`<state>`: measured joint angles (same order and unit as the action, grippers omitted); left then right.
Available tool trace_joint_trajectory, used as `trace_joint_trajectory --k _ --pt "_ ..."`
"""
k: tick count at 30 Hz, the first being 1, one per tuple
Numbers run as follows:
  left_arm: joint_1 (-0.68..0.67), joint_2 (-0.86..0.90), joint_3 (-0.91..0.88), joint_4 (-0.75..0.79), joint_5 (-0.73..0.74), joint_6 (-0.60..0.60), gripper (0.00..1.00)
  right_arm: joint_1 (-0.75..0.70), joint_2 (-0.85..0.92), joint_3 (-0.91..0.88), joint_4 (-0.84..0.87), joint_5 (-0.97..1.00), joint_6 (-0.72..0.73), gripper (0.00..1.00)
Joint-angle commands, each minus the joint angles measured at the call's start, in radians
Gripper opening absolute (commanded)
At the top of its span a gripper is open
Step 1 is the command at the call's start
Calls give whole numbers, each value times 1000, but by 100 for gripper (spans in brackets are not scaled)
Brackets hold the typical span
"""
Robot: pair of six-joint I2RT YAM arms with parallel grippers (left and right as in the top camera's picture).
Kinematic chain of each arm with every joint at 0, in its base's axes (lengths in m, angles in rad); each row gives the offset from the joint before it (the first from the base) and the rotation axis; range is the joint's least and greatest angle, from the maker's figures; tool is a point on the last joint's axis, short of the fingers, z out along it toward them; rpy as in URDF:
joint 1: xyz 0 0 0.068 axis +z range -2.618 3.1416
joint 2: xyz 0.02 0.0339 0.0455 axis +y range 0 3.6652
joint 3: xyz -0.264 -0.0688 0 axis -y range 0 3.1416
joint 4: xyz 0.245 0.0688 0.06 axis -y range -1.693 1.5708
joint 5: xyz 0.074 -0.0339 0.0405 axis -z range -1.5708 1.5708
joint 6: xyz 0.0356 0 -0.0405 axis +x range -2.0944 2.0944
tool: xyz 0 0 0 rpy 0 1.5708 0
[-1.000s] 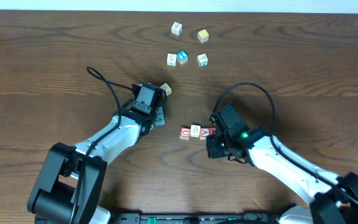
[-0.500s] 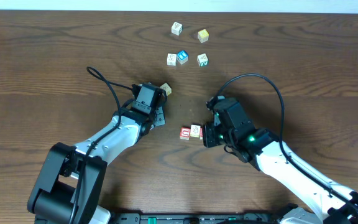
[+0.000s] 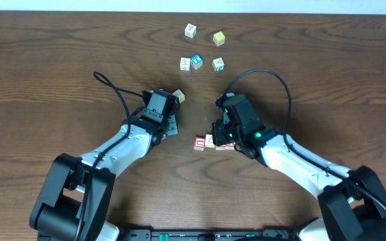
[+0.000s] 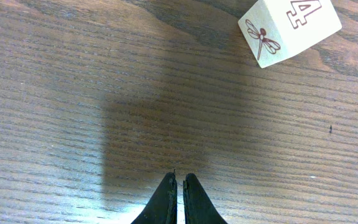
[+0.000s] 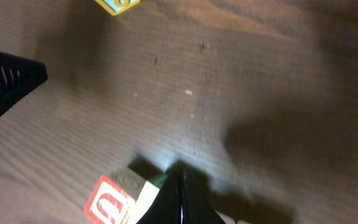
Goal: Lift 4 blocks
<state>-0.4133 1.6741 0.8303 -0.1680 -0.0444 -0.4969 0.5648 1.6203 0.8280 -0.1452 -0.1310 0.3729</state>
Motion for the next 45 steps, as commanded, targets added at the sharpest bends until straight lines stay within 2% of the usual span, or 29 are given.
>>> trace_joint_trajectory --k 1,12,27,45 --pt "5 5 -10 -2 -19 10 7 -2 28 60 11 19 -48 1" --pt "5 5 -10 -2 -19 10 7 2 103 66 11 10 -30 1" --pt "5 5 -10 -2 -19 10 7 61 103 66 -20 -8 -30 1" --pt "5 5 -10 -1 -19 10 7 65 103 66 -60 -8 -29 1"
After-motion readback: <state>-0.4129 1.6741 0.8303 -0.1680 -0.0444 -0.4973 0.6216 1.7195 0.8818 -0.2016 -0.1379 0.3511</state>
